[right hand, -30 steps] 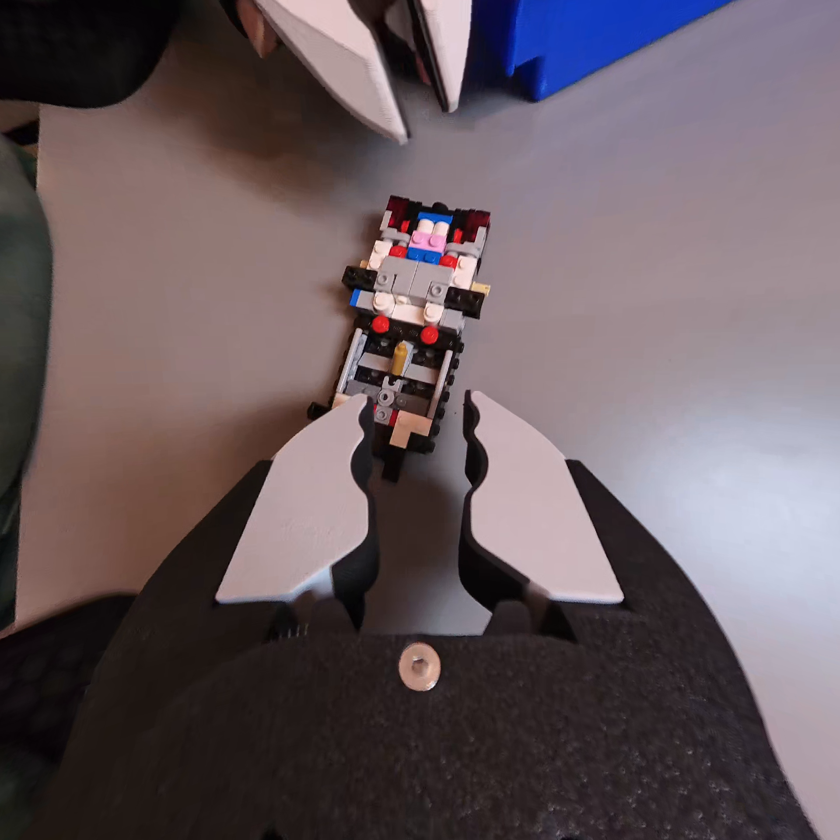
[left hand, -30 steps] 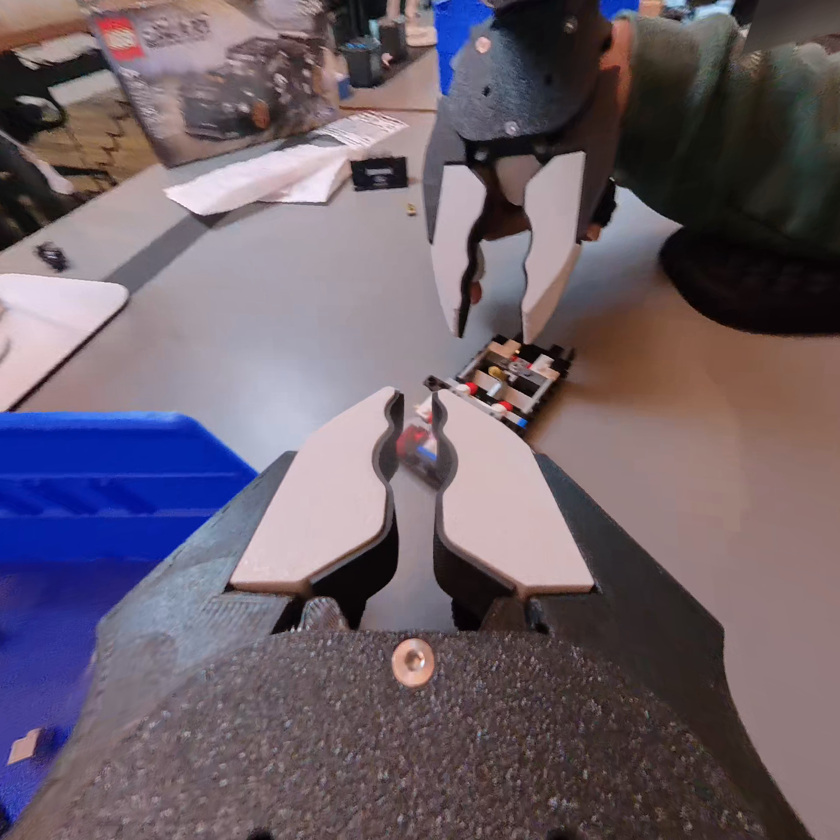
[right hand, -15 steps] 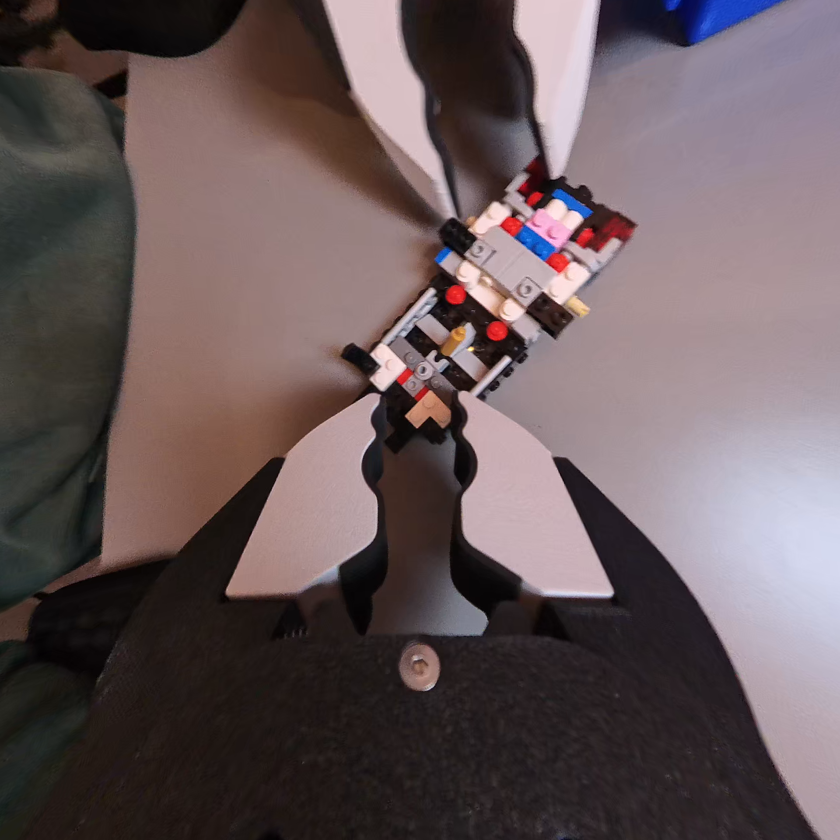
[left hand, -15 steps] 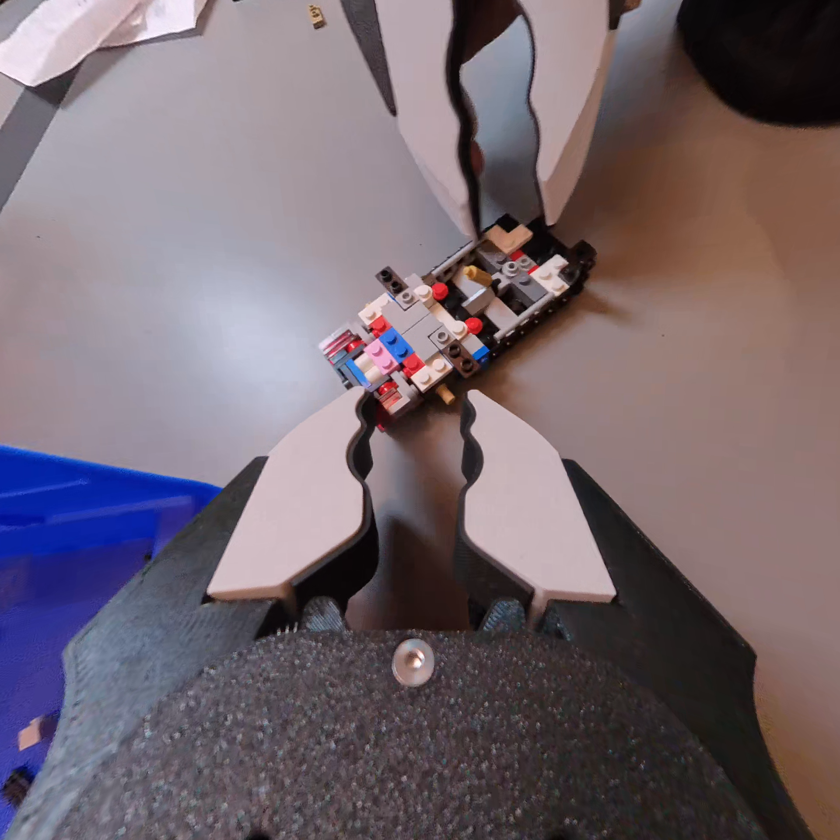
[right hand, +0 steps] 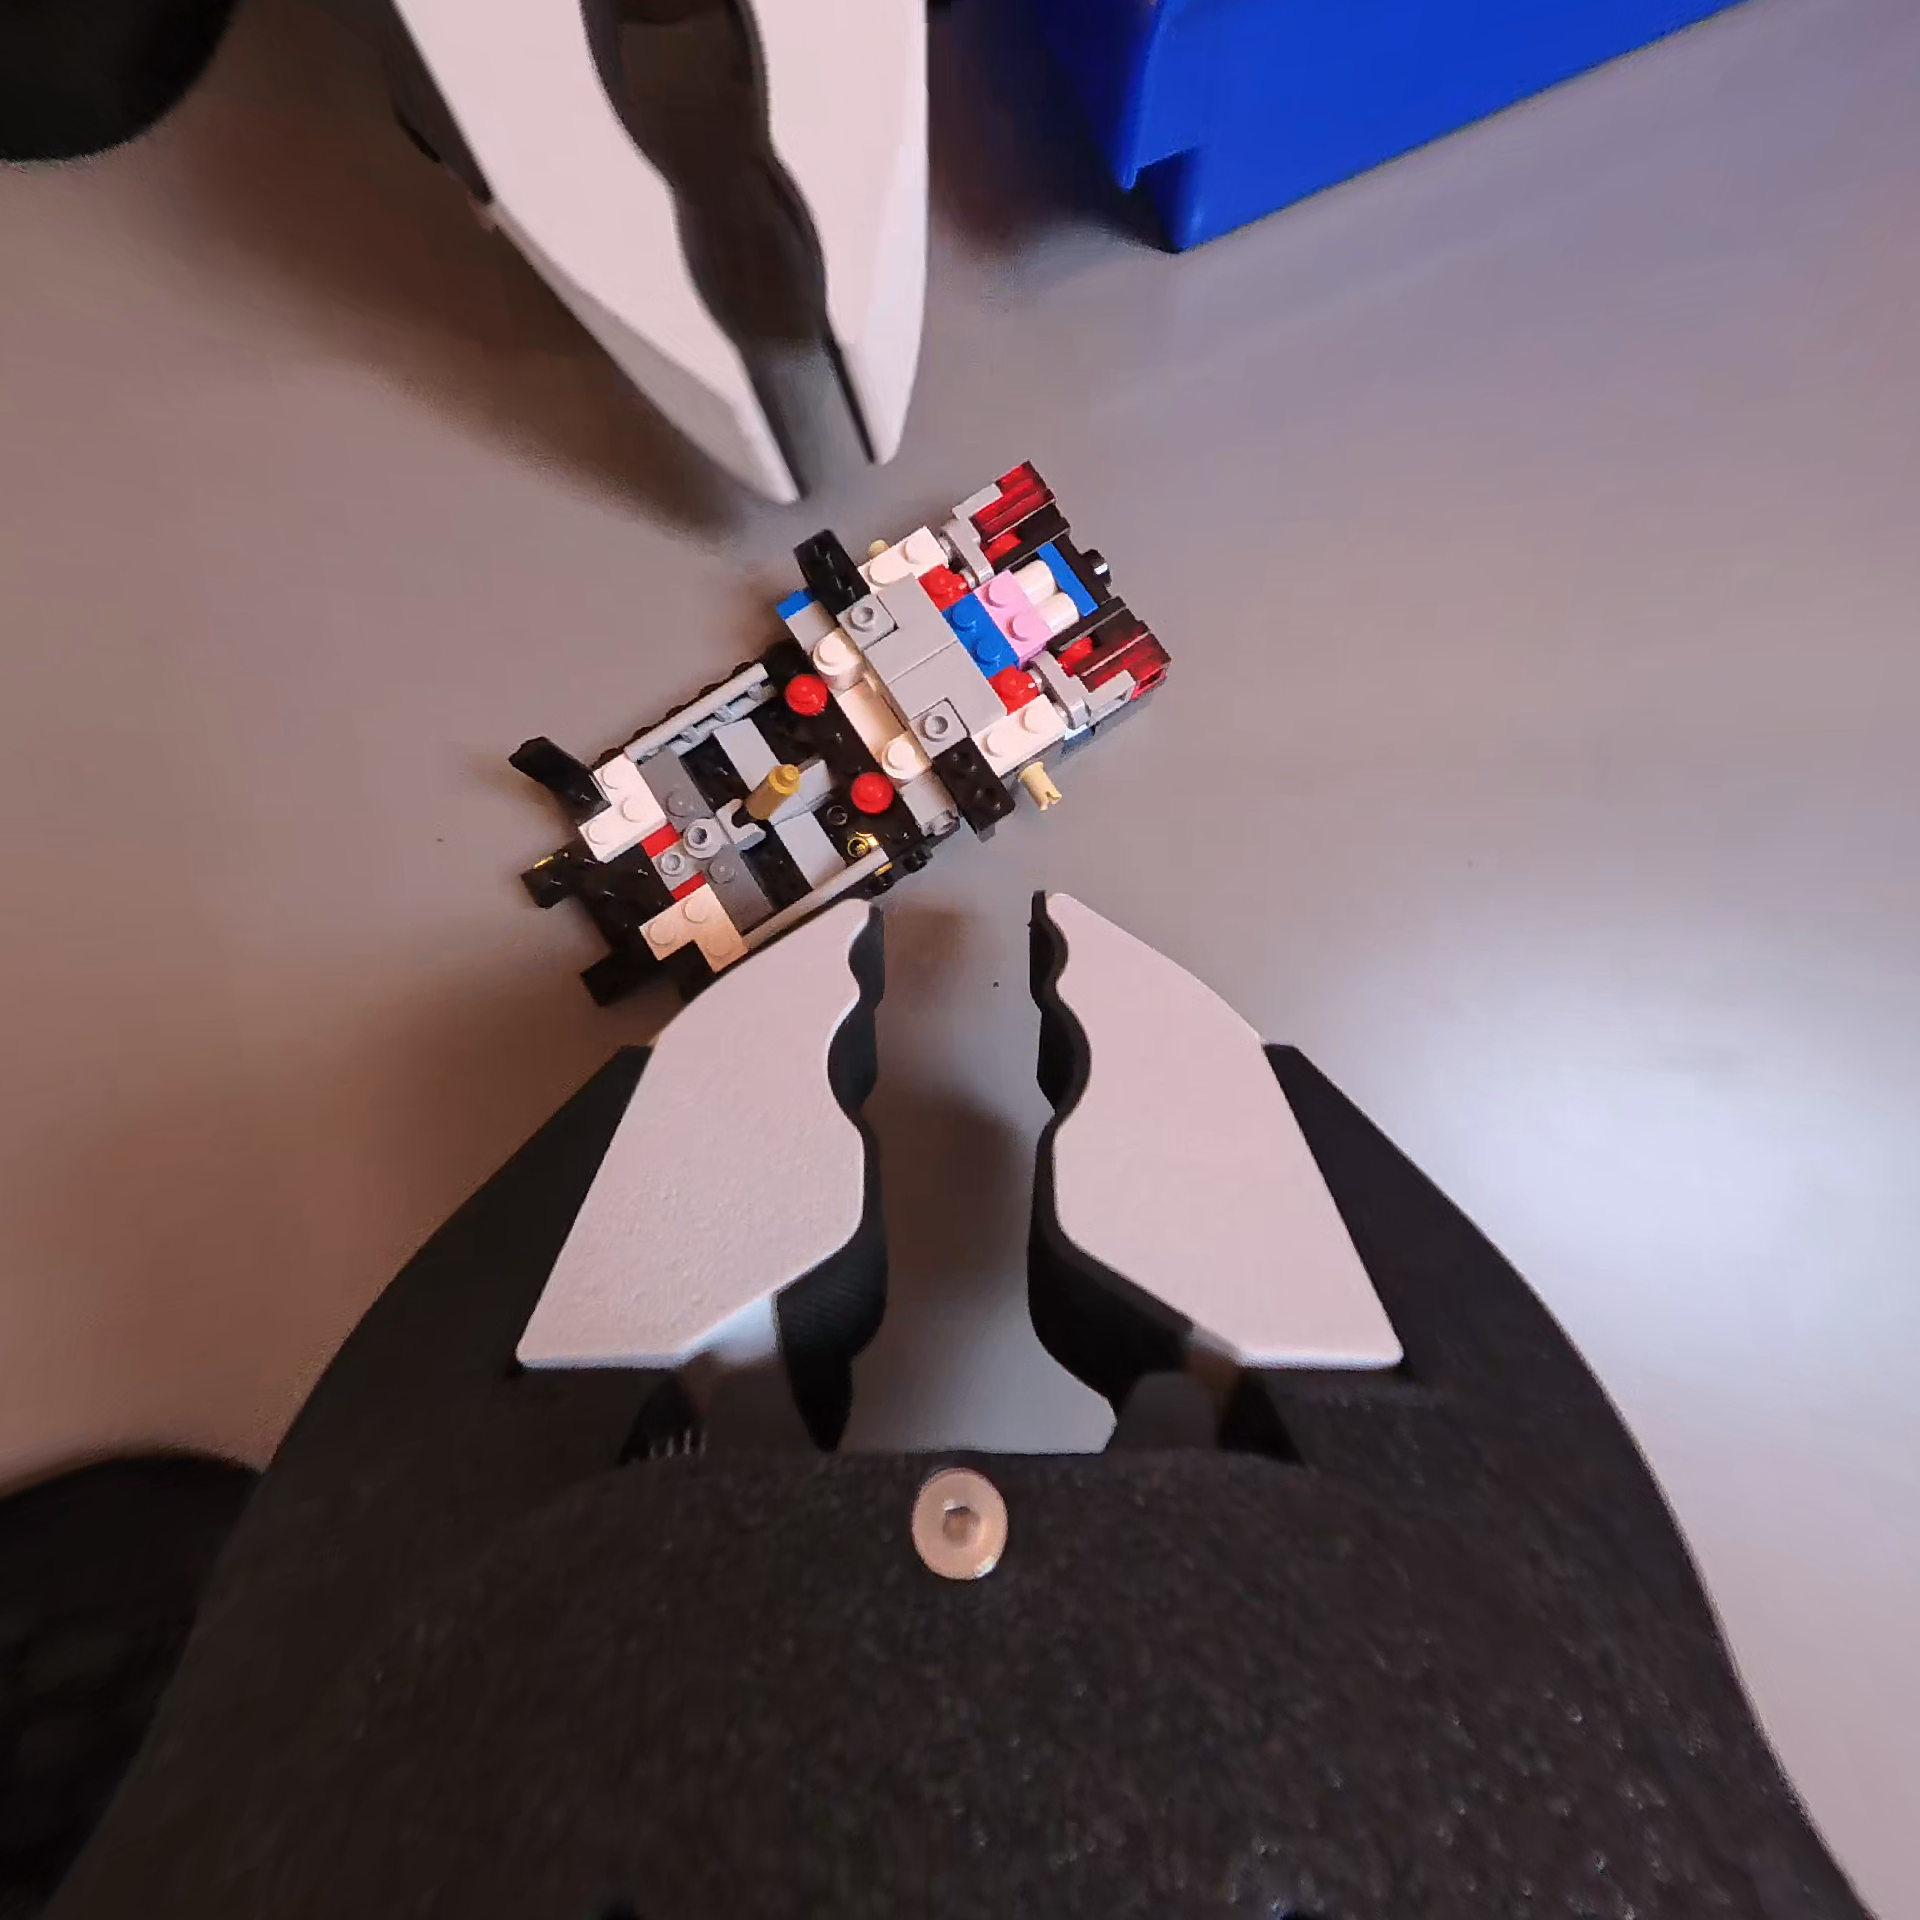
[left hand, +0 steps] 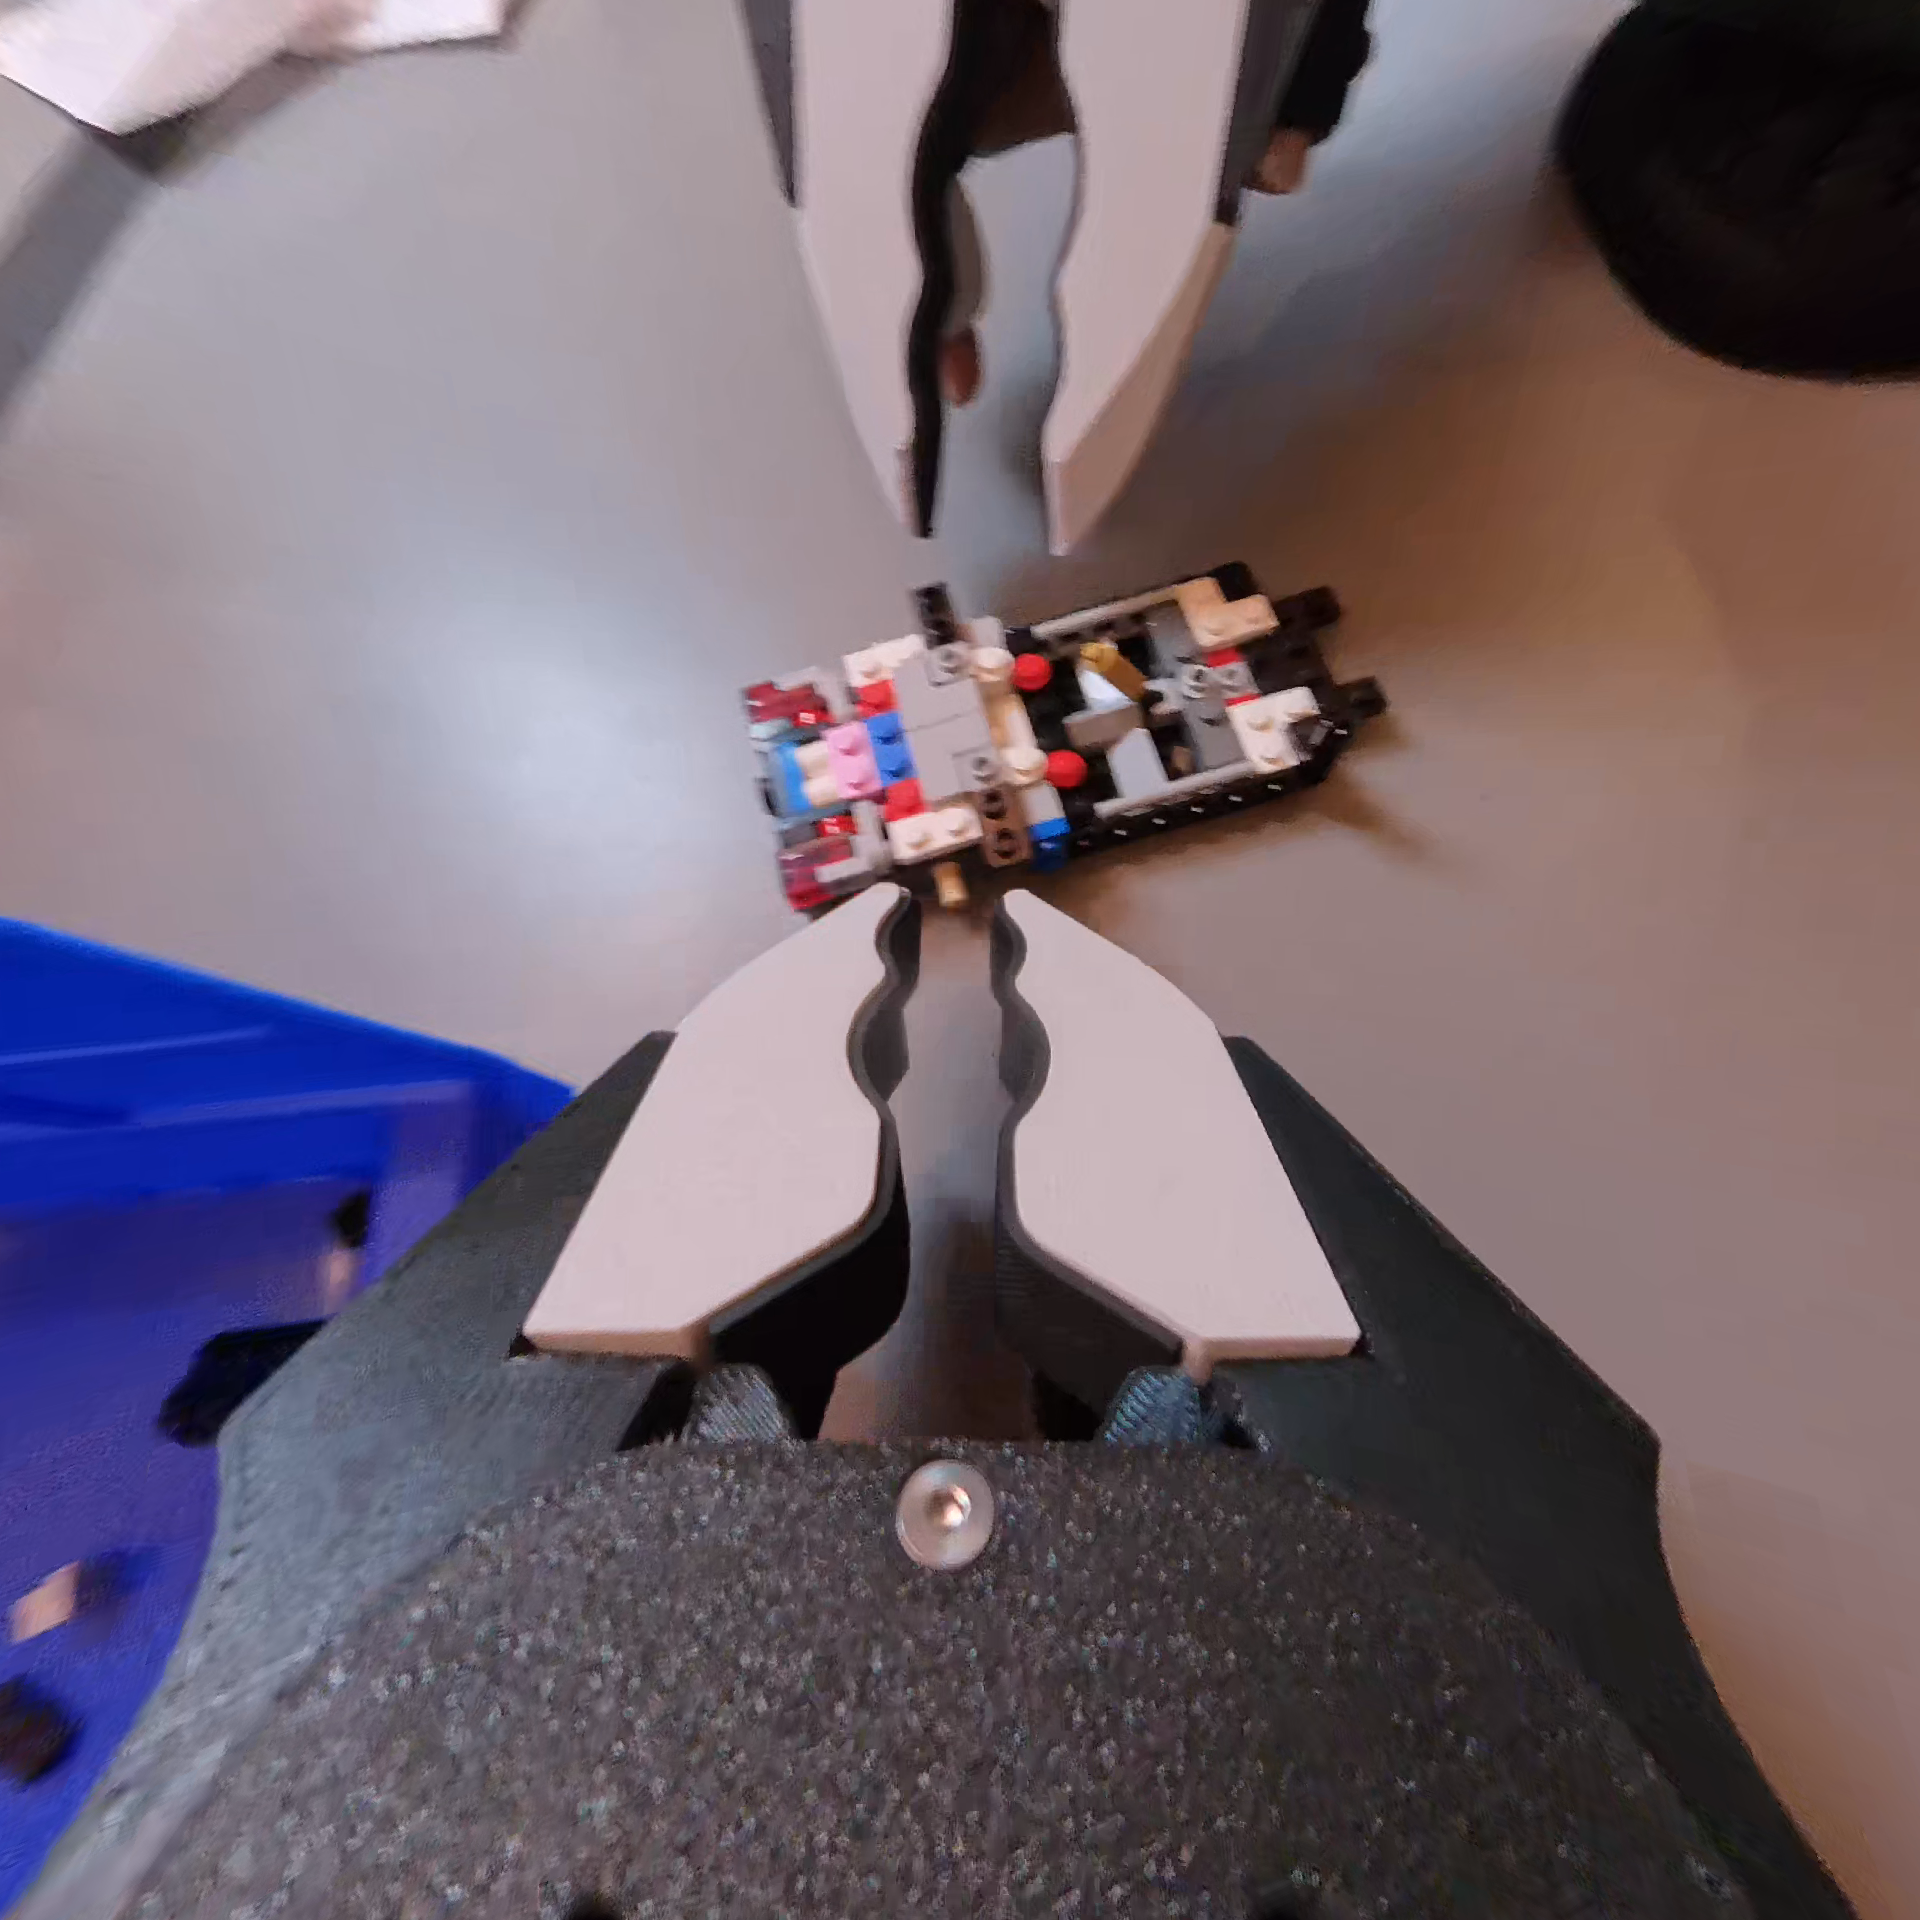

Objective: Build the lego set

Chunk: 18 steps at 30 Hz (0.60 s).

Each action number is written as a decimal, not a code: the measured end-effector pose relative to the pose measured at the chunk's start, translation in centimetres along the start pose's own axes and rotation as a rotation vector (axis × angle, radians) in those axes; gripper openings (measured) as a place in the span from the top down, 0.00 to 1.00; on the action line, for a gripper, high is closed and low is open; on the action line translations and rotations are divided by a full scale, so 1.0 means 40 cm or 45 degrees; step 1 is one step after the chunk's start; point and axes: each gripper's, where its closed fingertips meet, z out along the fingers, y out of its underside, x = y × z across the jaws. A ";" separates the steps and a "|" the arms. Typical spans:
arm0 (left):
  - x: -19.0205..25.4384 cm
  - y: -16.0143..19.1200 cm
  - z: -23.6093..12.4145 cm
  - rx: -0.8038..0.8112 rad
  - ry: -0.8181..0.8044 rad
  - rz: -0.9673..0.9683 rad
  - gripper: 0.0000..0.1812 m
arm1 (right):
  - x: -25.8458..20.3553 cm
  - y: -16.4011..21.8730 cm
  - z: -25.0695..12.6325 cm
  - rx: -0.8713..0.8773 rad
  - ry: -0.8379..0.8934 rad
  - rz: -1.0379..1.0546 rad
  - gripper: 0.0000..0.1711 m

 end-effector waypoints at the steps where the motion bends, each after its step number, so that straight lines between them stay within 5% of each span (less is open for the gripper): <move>1: 0.014 0.004 0.006 -0.011 0.045 -0.012 0.92 | 0.000 -0.001 0.002 0.004 0.000 0.000 0.84; 5: 0.021 -0.001 0.030 0.013 0.034 0.004 0.84 | -0.001 -0.001 0.013 -0.002 0.002 -0.016 0.84; 18: -0.035 0.011 0.022 -0.001 -0.131 0.038 0.91 | -0.007 -0.029 -0.008 0.081 -0.006 -0.036 0.88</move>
